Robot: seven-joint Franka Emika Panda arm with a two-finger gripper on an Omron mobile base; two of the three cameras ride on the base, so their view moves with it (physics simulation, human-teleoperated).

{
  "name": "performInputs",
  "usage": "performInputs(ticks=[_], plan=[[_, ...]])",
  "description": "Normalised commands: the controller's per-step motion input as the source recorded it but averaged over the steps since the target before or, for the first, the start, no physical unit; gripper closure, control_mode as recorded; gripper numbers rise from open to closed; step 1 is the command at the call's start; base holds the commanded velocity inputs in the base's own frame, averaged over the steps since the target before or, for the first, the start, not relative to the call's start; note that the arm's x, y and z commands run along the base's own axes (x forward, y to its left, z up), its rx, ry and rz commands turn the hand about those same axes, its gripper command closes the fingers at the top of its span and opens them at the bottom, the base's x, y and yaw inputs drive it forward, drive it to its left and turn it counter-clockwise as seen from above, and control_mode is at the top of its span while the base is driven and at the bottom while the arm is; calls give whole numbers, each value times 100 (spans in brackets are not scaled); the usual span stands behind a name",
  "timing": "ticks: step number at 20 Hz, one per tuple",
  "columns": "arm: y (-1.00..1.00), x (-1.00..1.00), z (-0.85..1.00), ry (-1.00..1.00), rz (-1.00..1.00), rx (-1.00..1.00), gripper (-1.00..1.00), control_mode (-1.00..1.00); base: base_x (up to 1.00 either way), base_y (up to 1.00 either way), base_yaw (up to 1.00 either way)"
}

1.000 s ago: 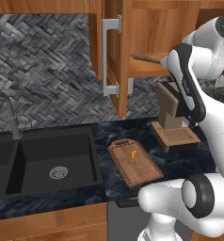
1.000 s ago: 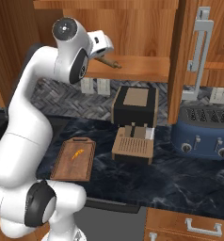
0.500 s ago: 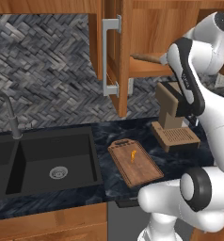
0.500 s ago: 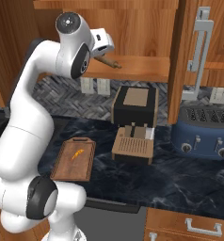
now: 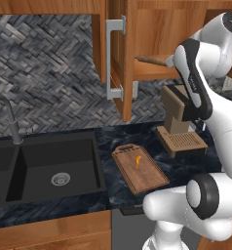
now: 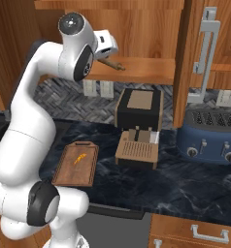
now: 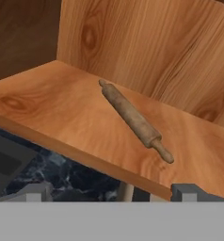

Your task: Open the cabinet, retrieve the rolling pin, and place it next to the meat on the cutting board to prepare for tenderizing.

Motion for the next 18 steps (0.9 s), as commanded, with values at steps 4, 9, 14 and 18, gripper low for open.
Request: performInputs(ticks=[4,9,14,18], plan=[[-6,3,-5,0,0,5,-100,-100,0,0,0],[-5,17,0,3,0,4,-100,-100,0,0,0],[-21,26,0,0,0,2,-100,-100,0,0,0],[-24,28,0,0,0,0,-100,-100,0,0,0]])
